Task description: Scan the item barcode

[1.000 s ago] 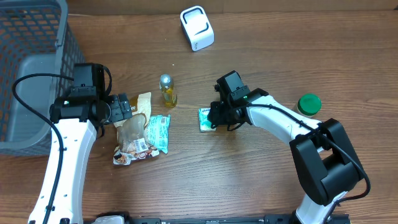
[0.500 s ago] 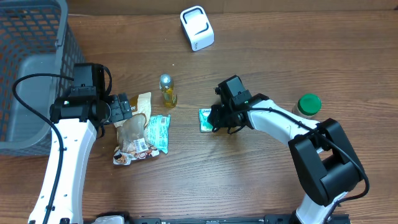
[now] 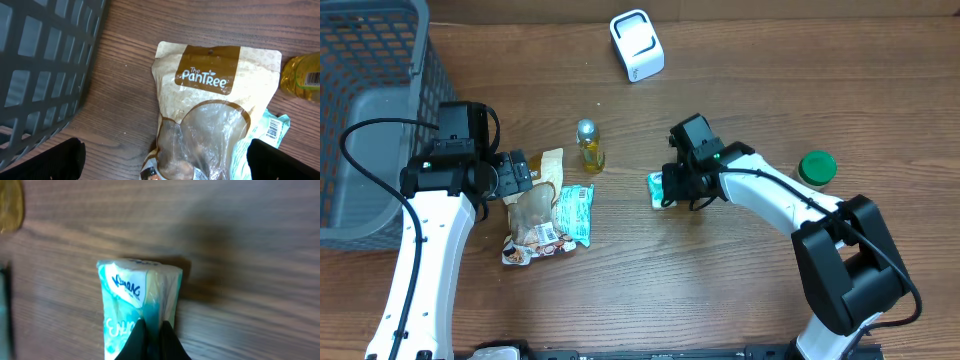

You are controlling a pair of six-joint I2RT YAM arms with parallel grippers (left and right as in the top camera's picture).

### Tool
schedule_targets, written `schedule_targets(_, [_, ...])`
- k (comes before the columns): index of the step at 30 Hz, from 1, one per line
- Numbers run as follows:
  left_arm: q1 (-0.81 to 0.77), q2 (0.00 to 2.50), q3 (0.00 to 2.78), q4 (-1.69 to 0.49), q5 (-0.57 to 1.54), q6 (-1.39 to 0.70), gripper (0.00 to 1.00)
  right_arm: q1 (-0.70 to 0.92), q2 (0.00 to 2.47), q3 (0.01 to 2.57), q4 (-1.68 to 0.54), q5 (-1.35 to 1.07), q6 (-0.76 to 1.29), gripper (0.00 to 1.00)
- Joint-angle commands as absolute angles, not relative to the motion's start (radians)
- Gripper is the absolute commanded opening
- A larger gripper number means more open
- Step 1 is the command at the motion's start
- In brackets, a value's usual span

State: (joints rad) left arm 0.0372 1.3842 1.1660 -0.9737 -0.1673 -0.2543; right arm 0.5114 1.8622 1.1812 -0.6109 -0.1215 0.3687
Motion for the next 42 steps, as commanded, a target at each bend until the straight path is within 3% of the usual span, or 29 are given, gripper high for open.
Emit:
schedule_targets(1, [0.039, 1.386, 1.186, -0.974, -0.163, -0.239, 1.0, 0.551, 1.814, 1.272, -0.667, 0.139, 0.338, 0.04])
schedule_targets(8, [0.039, 1.386, 1.186, -0.975, -0.163, -0.239, 1.0, 0.69, 1.818, 1.287, -0.807, 0.55, 0.306, 0.04])
schedule_targets(14, [0.039, 1.386, 1.186, -0.974, -0.163, -0.239, 0.99, 0.797, 1.835, 1.272, -0.838, 0.727, 0.312, 0.04])
schedule_targets(33, [0.039, 1.386, 1.186, -0.974, -0.163, -0.239, 1.0, 0.847, 1.972, 1.267, -0.865, 0.795, 0.344, 0.04])
schedule_targets(42, [0.039, 1.386, 1.186, -0.974, -0.163, -0.239, 0.99, 0.847, 1.972, 1.267, -0.842, 0.704, 0.344, 0.12])
